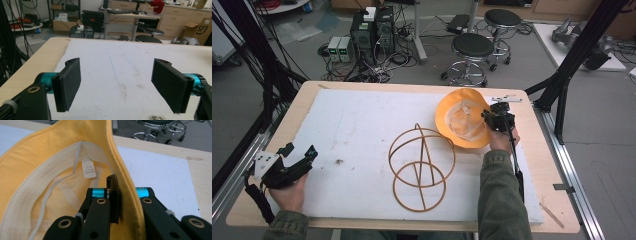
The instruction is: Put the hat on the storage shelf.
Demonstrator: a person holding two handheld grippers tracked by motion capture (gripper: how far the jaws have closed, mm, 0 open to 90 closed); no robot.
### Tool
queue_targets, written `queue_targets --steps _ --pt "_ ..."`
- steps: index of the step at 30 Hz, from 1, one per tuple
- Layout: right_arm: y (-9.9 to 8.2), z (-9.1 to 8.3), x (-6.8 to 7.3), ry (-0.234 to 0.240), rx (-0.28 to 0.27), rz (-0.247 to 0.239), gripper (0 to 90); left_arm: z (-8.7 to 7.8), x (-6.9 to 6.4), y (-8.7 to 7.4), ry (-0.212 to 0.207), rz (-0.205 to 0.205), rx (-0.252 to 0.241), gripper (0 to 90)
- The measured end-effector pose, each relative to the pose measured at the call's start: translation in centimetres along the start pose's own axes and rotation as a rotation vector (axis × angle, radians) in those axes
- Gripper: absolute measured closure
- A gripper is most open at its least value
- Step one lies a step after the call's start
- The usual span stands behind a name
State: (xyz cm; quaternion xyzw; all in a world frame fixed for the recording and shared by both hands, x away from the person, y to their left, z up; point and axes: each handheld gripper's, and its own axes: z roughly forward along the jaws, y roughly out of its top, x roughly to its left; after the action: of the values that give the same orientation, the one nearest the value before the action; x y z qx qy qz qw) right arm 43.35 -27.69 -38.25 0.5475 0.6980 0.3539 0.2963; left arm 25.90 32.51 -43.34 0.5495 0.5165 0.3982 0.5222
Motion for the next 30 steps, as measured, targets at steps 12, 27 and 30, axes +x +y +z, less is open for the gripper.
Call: queue_targets --steps 12,27,30 --pt "-0.1 -1.2 -0.2 0.035 -0.118 0.054 87.1 0.1 0.0 0.0 -0.002 0.001 0.003 24.0" --pt "0.9 -3.8 -0.3 0.239 -0.377 0.125 87.0 0.2 0.2 -0.1 -0.015 -0.024 0.001 24.8" --pt "1.0 -4.4 -0.3 0.272 -0.435 0.145 87.0 0.1 0.1 -0.1 -0.013 -0.022 -0.002 25.0"
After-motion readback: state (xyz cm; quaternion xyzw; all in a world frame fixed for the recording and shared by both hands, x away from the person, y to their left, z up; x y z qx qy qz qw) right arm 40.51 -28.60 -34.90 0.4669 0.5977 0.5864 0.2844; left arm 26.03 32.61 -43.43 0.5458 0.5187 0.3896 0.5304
